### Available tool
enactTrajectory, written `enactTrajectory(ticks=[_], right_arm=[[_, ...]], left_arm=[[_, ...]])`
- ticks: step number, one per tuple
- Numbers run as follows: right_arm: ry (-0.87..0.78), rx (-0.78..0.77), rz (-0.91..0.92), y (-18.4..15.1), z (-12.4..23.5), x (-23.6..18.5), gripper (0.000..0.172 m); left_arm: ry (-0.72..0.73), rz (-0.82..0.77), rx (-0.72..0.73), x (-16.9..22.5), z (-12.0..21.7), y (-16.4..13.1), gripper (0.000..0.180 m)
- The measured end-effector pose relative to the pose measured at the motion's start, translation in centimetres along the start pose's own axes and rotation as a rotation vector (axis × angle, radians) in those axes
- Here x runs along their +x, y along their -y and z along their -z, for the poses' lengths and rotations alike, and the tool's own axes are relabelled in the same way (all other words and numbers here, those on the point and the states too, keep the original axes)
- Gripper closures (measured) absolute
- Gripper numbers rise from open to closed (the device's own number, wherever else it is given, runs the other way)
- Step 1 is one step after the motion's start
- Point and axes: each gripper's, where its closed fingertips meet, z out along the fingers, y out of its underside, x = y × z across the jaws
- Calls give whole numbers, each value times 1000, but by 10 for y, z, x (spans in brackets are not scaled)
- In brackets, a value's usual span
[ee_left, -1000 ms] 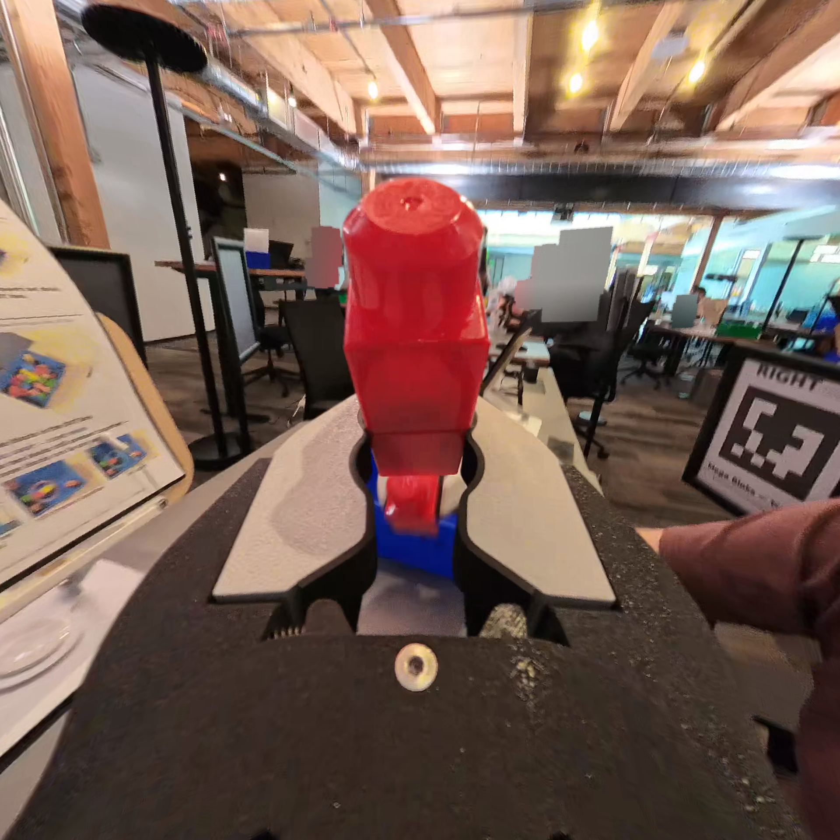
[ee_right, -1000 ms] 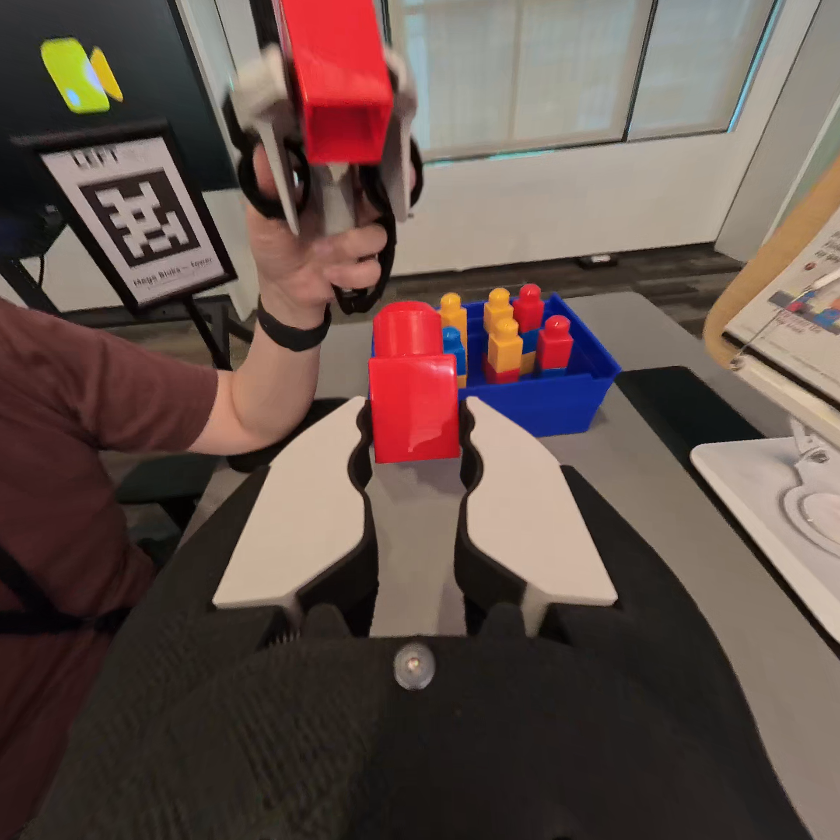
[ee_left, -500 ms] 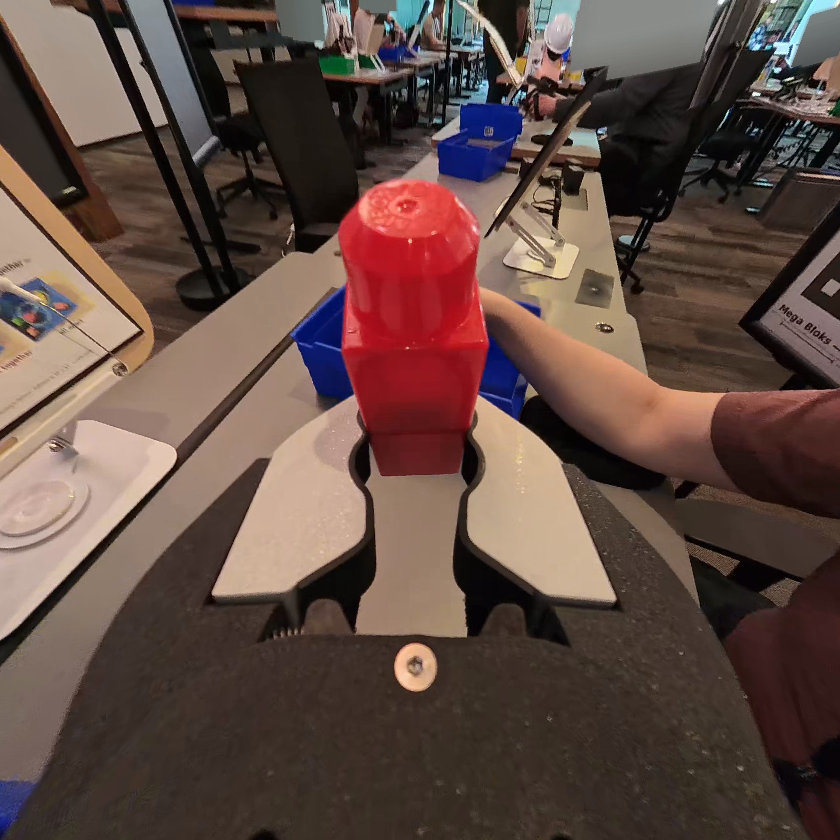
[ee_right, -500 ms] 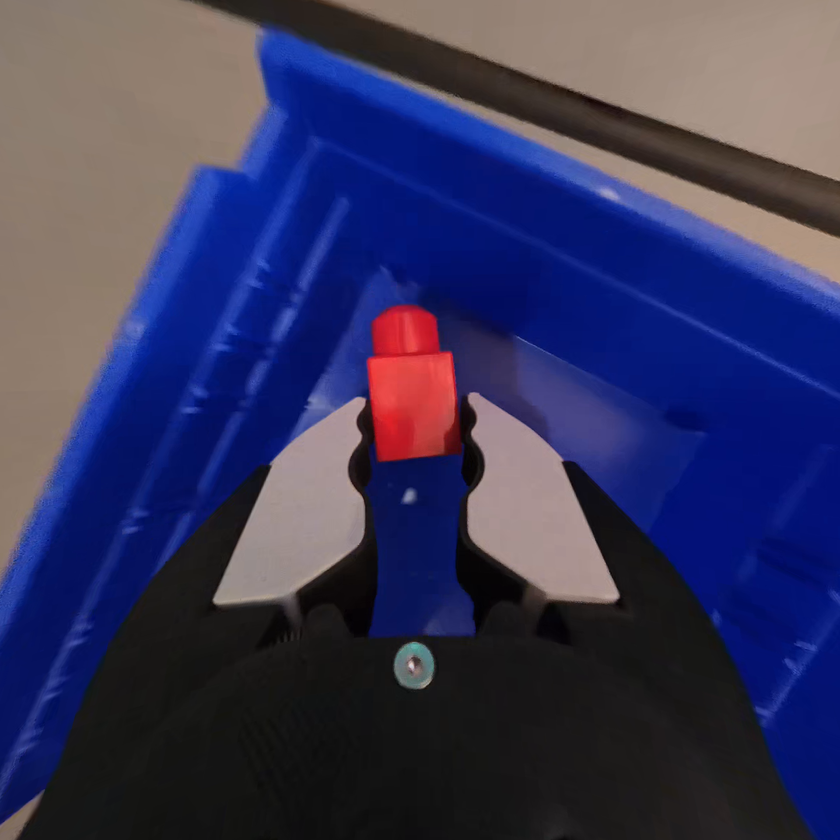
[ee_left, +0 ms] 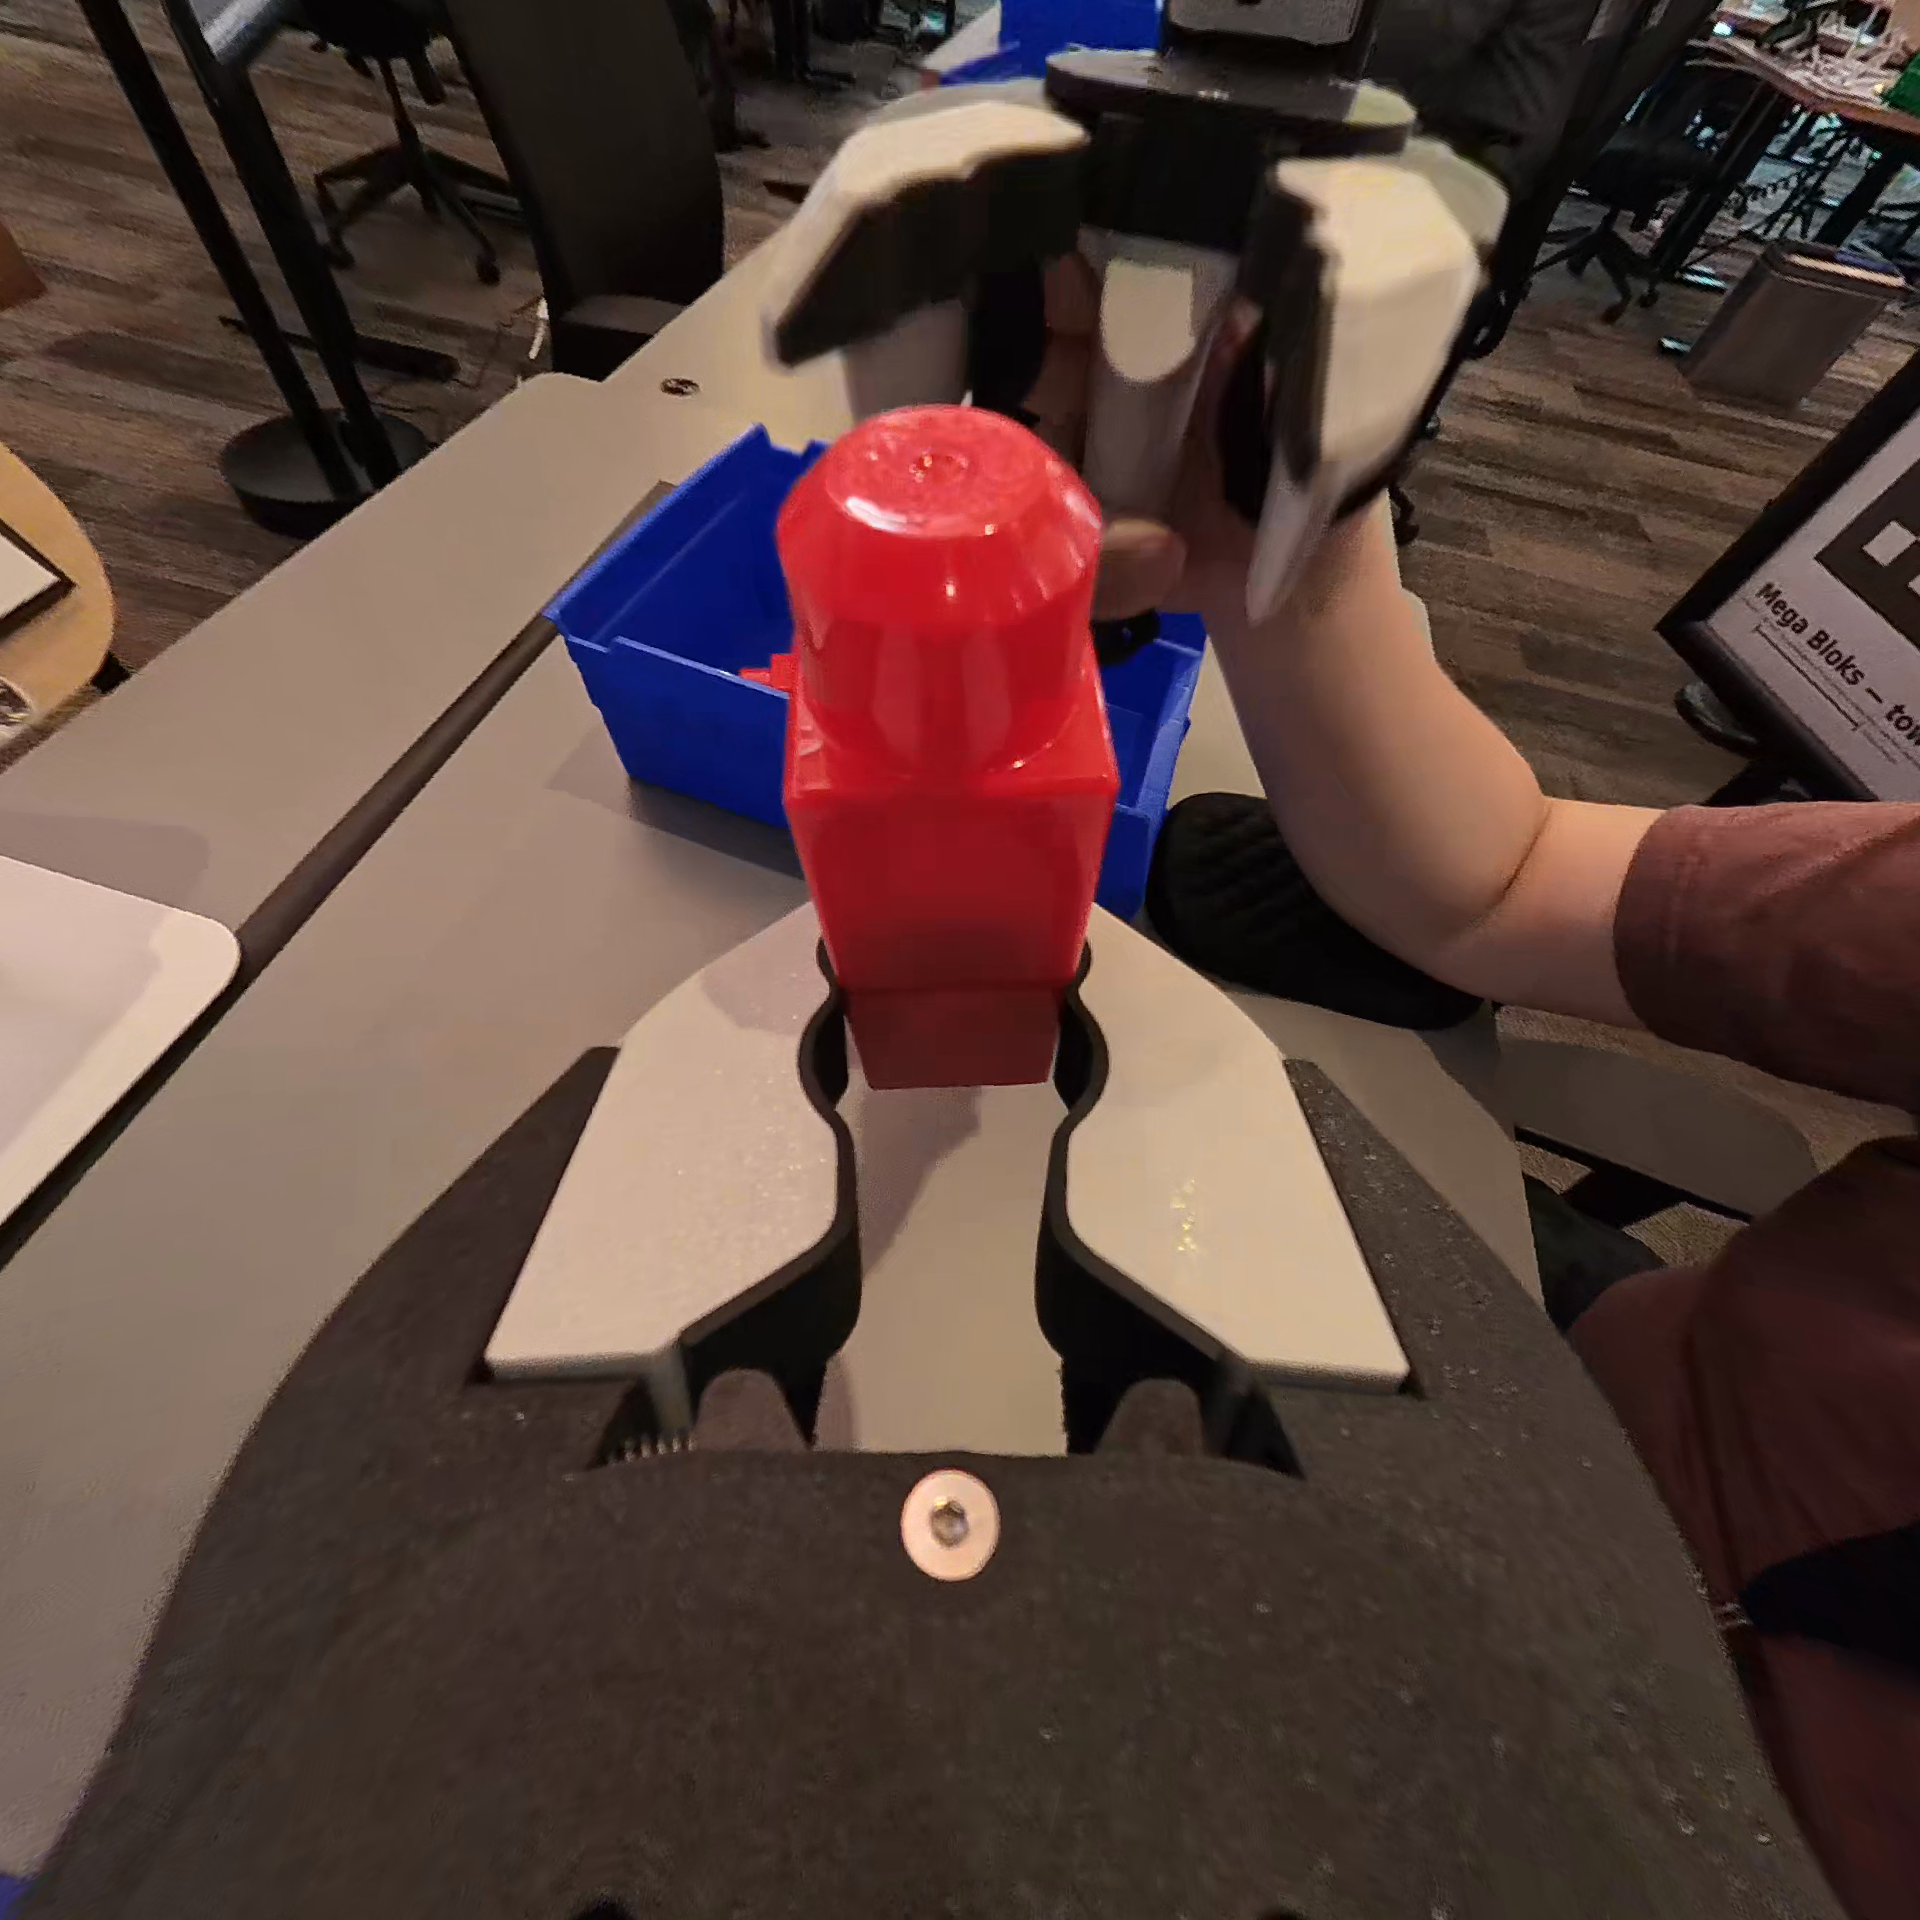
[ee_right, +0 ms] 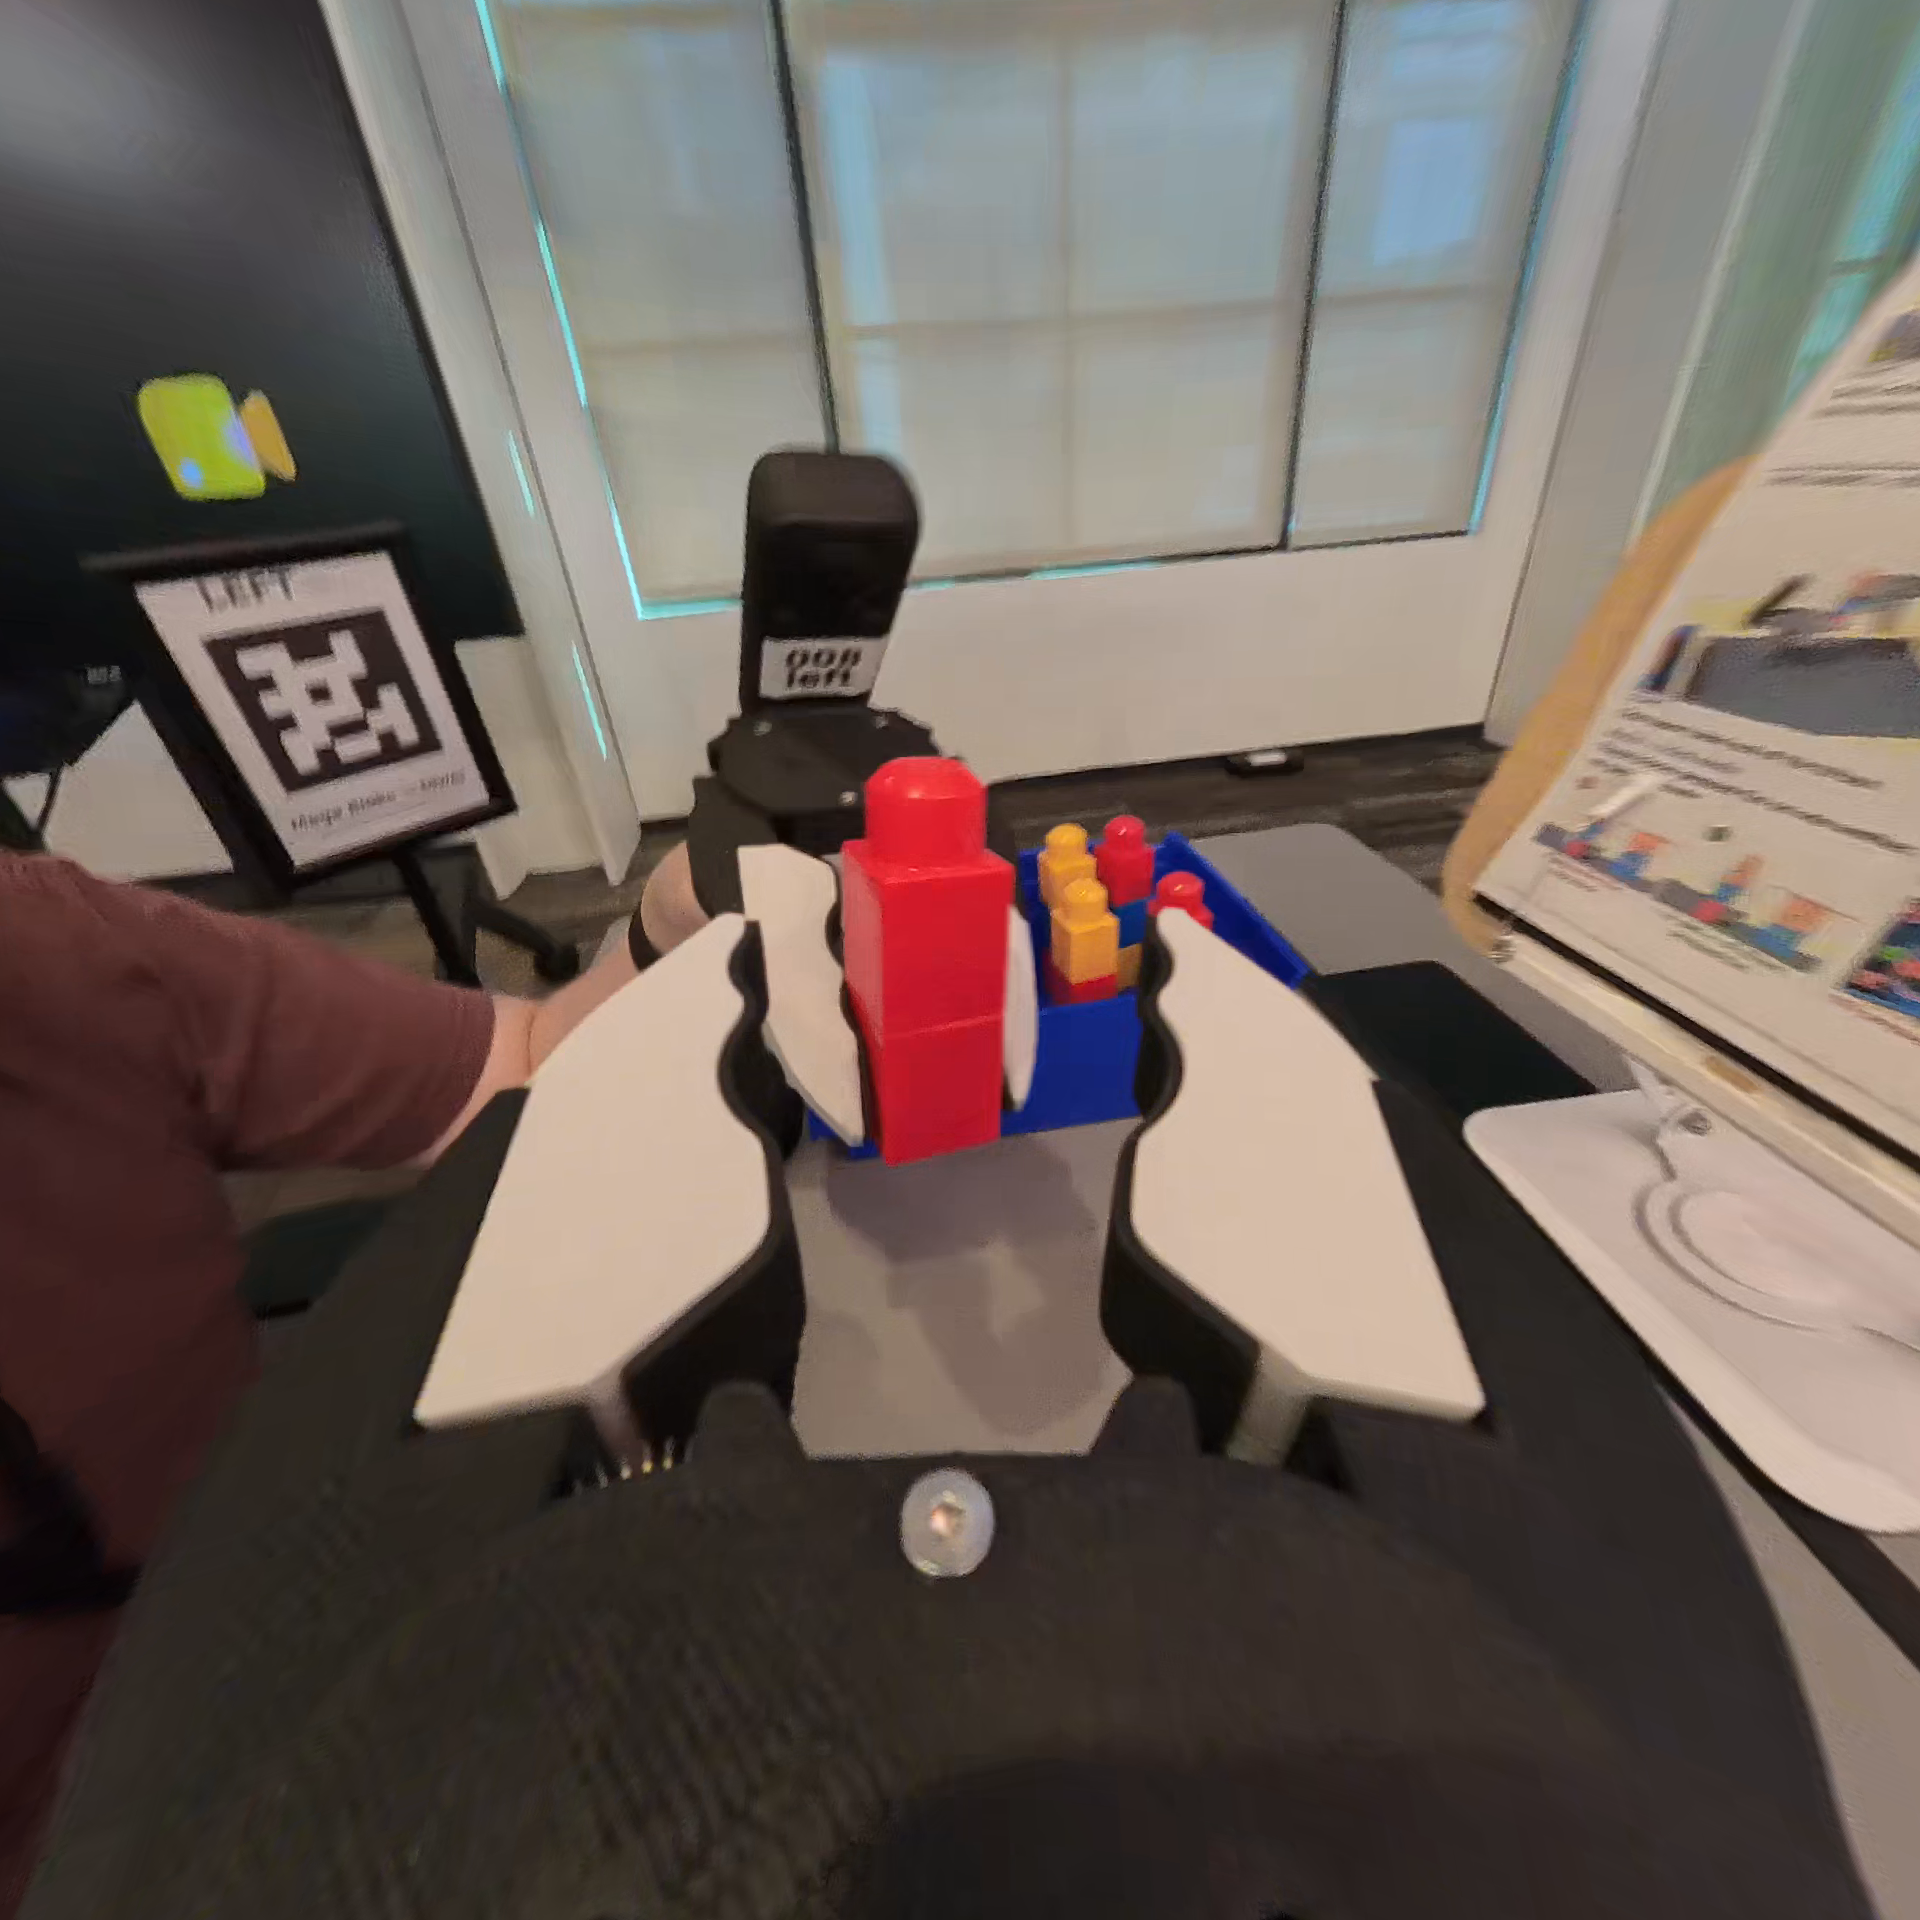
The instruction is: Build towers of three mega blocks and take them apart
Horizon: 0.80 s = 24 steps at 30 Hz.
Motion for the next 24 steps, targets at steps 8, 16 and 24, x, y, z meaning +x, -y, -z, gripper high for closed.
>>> enactTrajectory(ticks=[8,16,24], right_arm=[[153,-122,-63,-39,-36,-15,134],[139,-33,-116,-24,-42,-18,135],[132,93,-152,-5,-39,-18,135]], left_arm=[[-67,-10,-68,14,-12,-11,144],[-145,32,-15,21,-2,-2,144],[-198,53,-190,26,-5,-30,144]])
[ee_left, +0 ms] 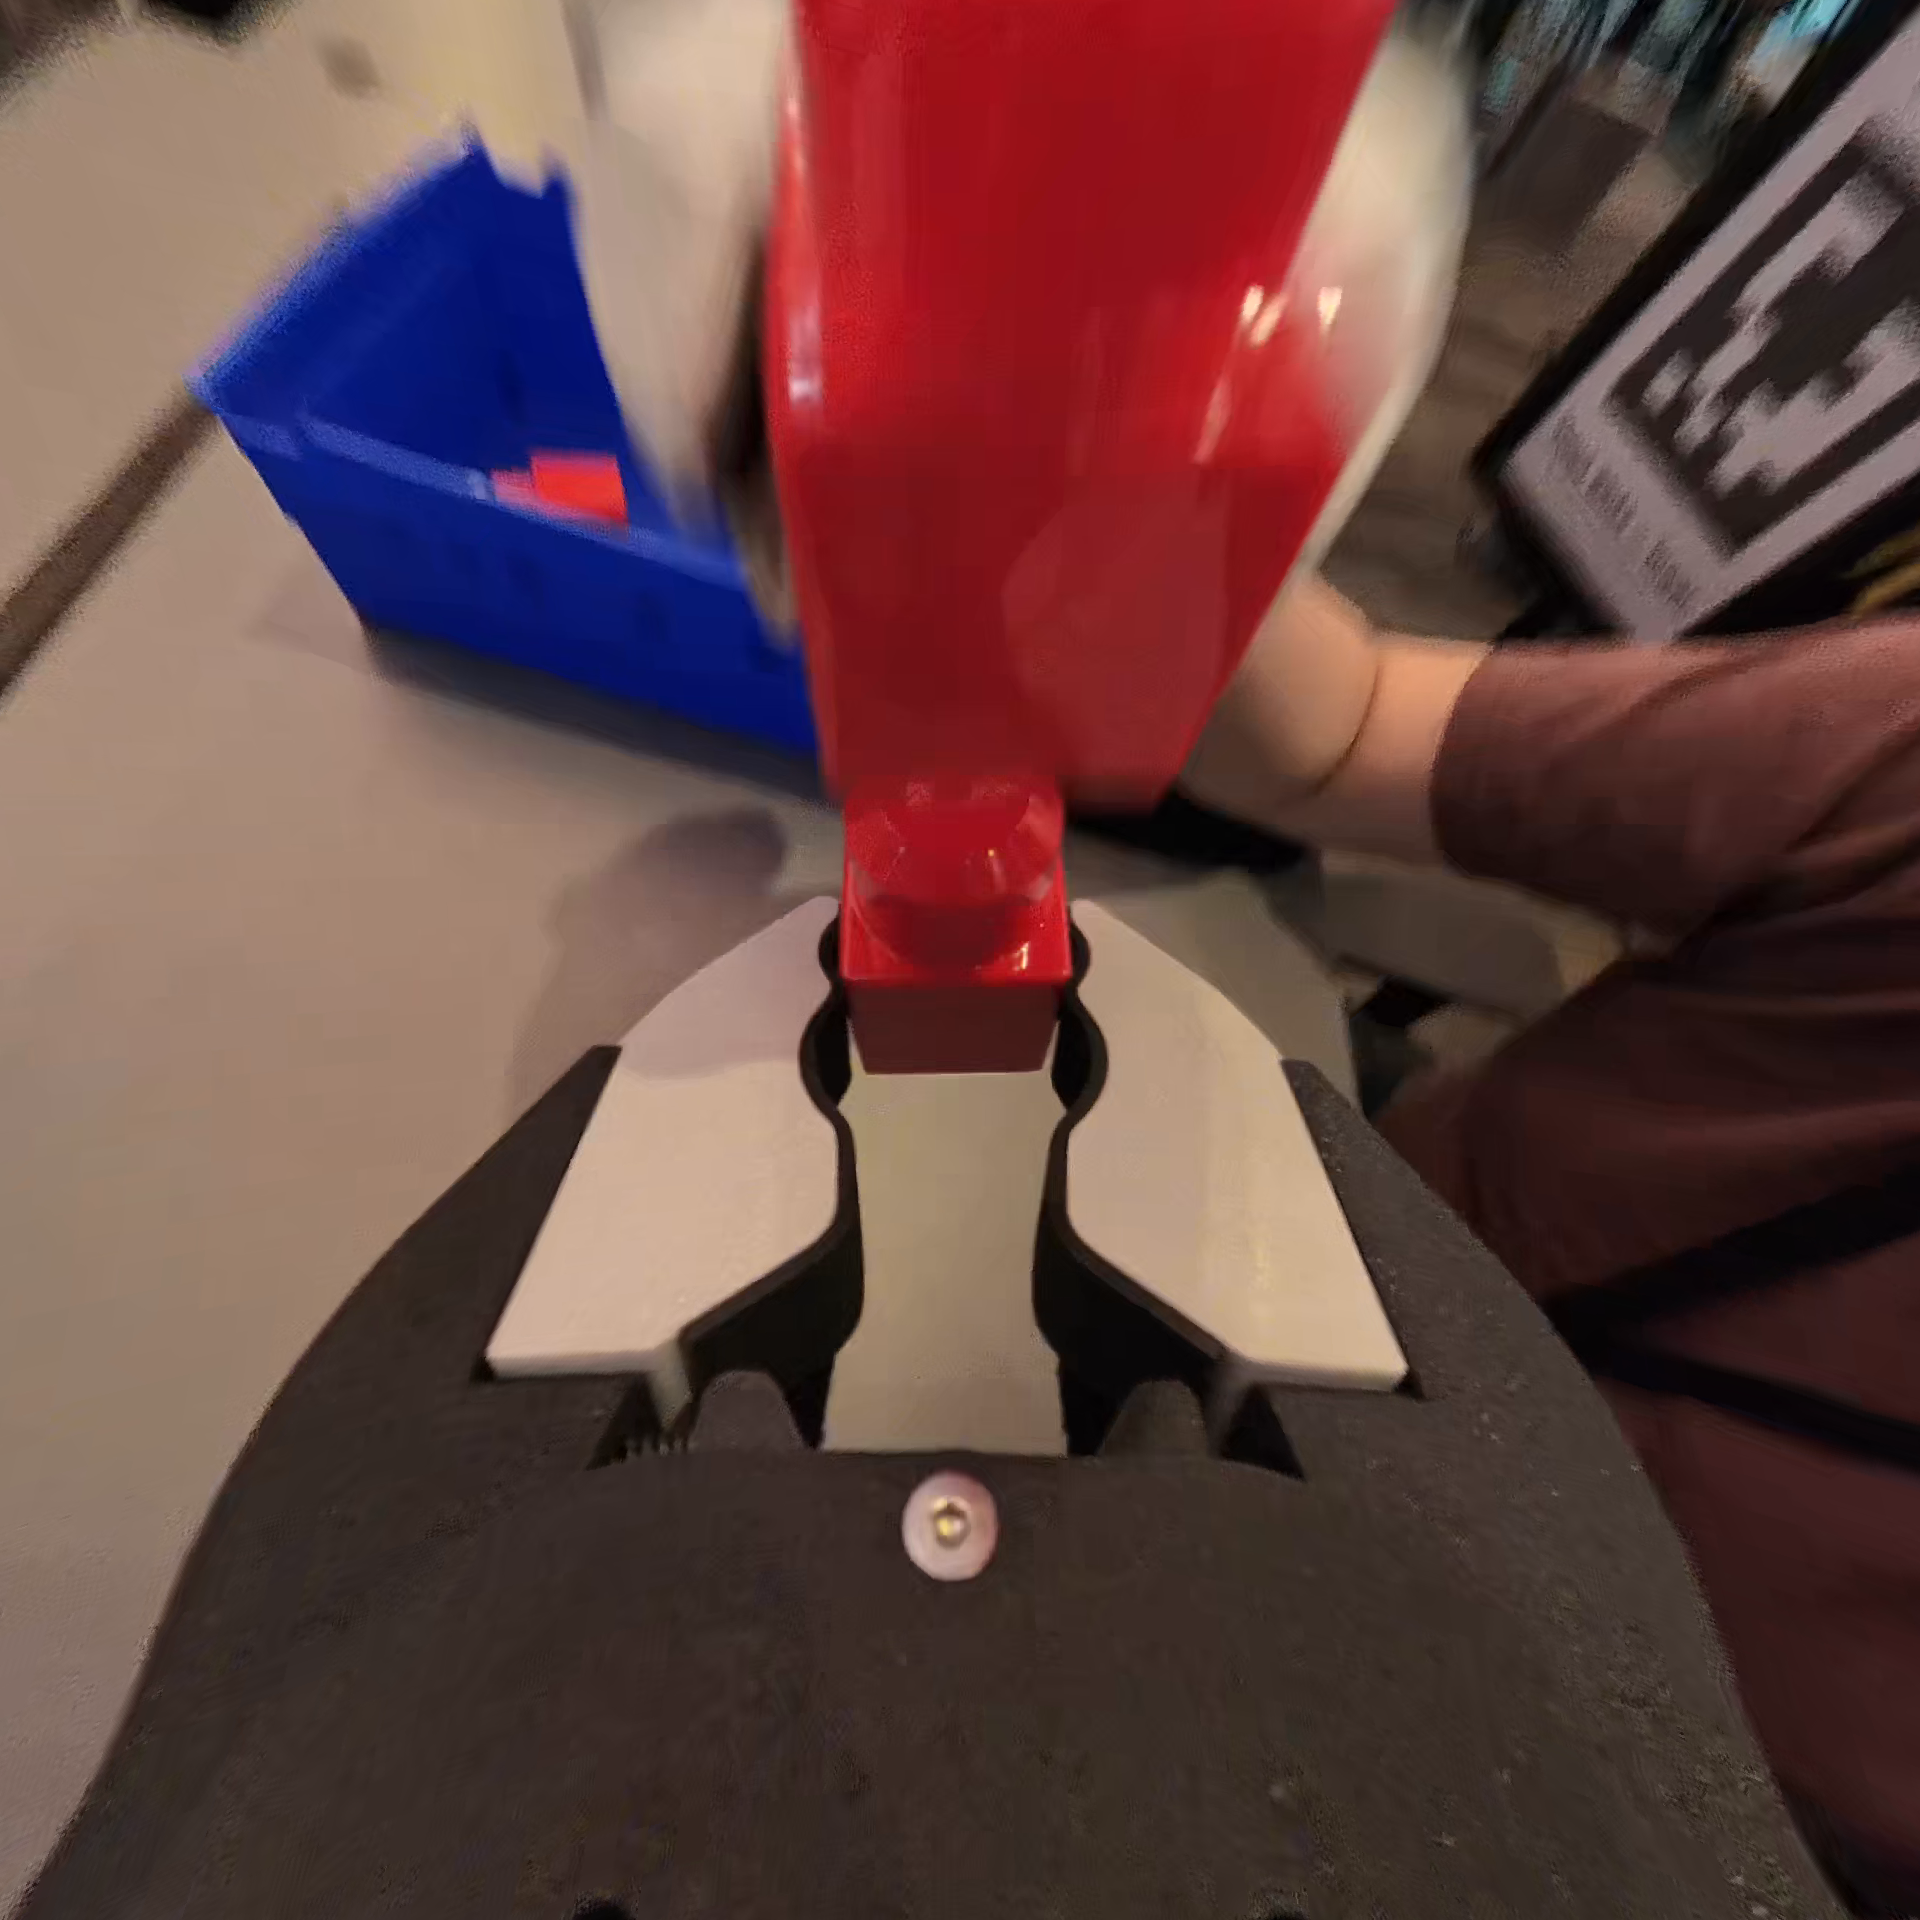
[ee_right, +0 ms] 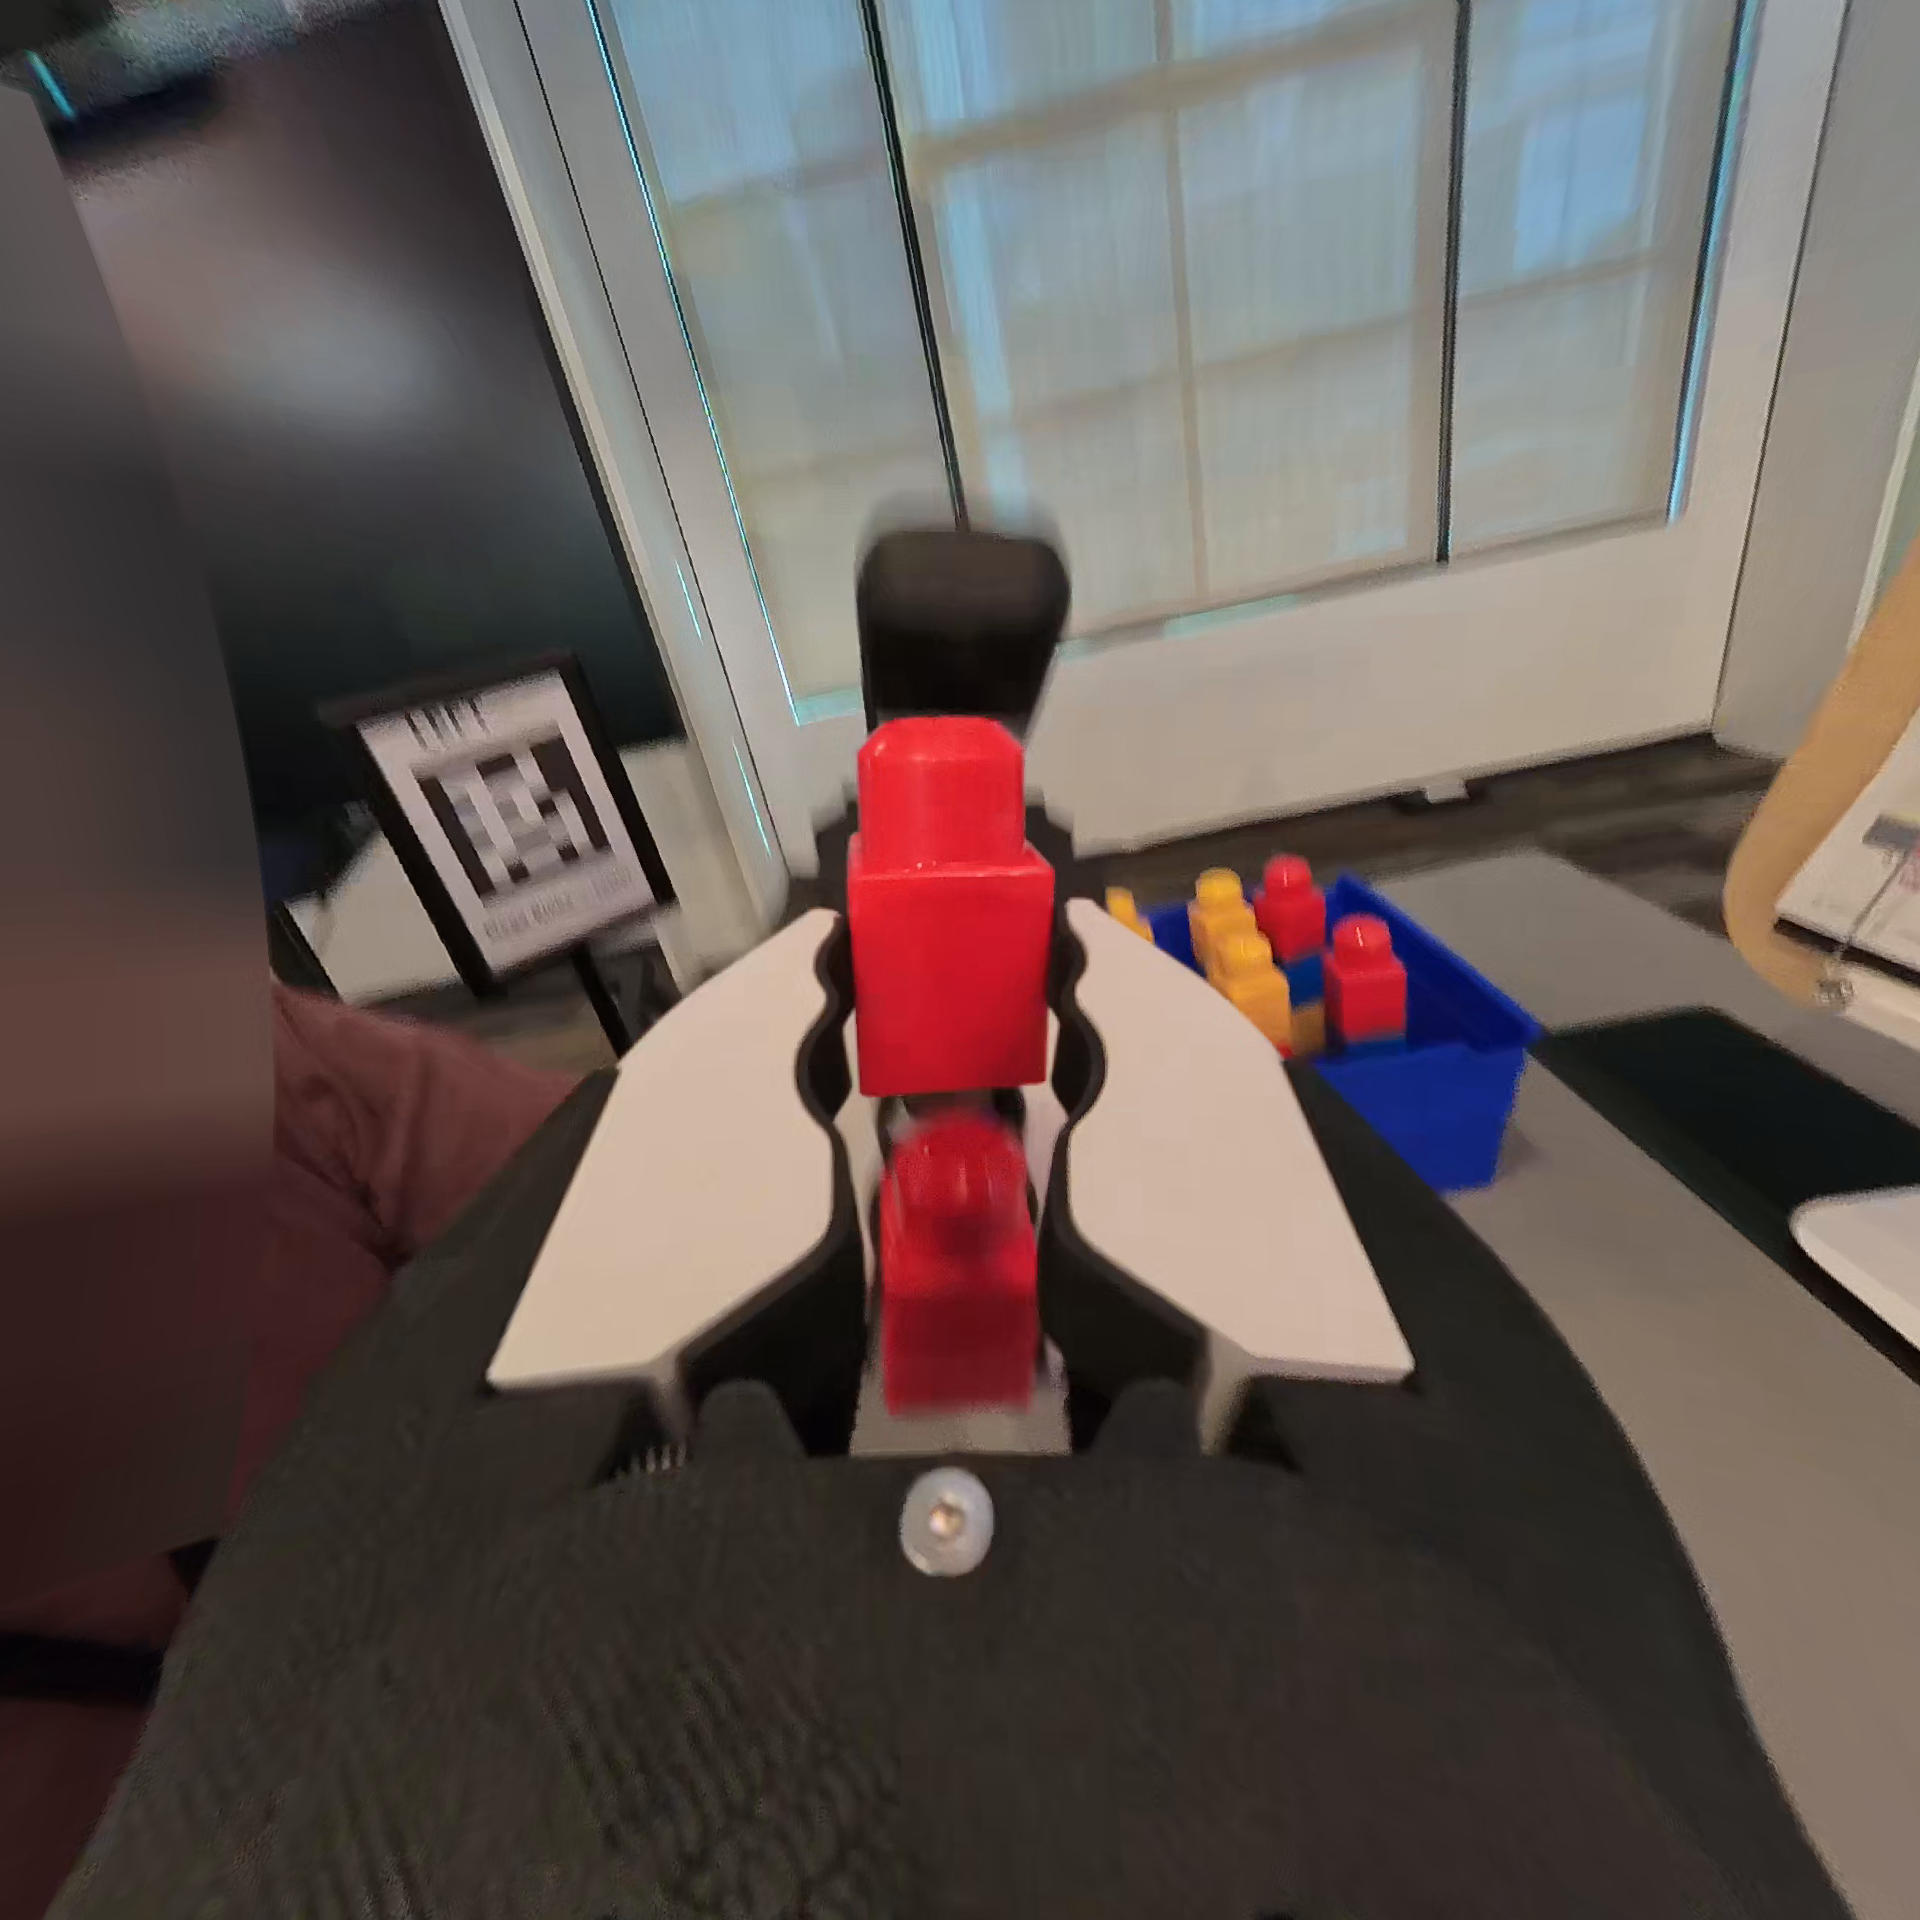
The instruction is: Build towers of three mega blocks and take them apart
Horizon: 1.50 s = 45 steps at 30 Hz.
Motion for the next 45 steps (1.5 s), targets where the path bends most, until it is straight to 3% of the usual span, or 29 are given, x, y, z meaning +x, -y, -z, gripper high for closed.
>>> enactTrajectory(ticks=[2,4,7,10,13,16,18,21,23,25,27,30,33,37,40,43,45], right_arm=[[24,139,-62,31,24,-1,135],[-60,50,-51,33,52,13,135],[-704,-192,141,24,144,93,135],[-1015,-584,-53,-34,245,124,134],[-1041,-767,-362,-99,297,135,134],[-1107,-918,-437,-140,330,156,133],[-1129,-984,-451,-154,341,161,133],[-1184,-984,-401,-148,349,164,125],[-1210,-915,-320,-128,344,167,116],[-1155,-826,-90,-91,315,169,108],[-956,-709,210,-52,249,150,101],[-508,-457,594,-11,123,71,94],[-249,-381,849,-18,43,2,91],[-254,-520,1054,-49,8,-8,81],[-209,-496,1088,-56,-3,-14,103],[-201,-467,1073,-51,-3,-18,103],[-255,-480,1096,-40,9,-13,103]], left_arm=[[-6,-25,-58,-1,-18,-9,144],[-57,-3,-9,5,-22,-1,144],[-13,-16,21,-3,-17,3,144],[-15,-17,65,-2,-7,9,144],[-7,-28,97,-1,-1,14,144],[2,-31,129,-2,3,19,144],[3,-24,147,-3,6,21,144],[-3,-2,171,-6,12,23,144],[1,9,184,-8,16,24,144],[-11,28,189,-9,19,24,144],[-64,63,181,-5,21,22,144],[-145,114,180,2,22,20,144],[-187,145,168,4,19,18,144],[-276,153,165,19,18,19,144],[-305,141,145,27,18,18,144],[-339,142,167,32,21,21,143],[-358,139,185,35,27,25,125]])
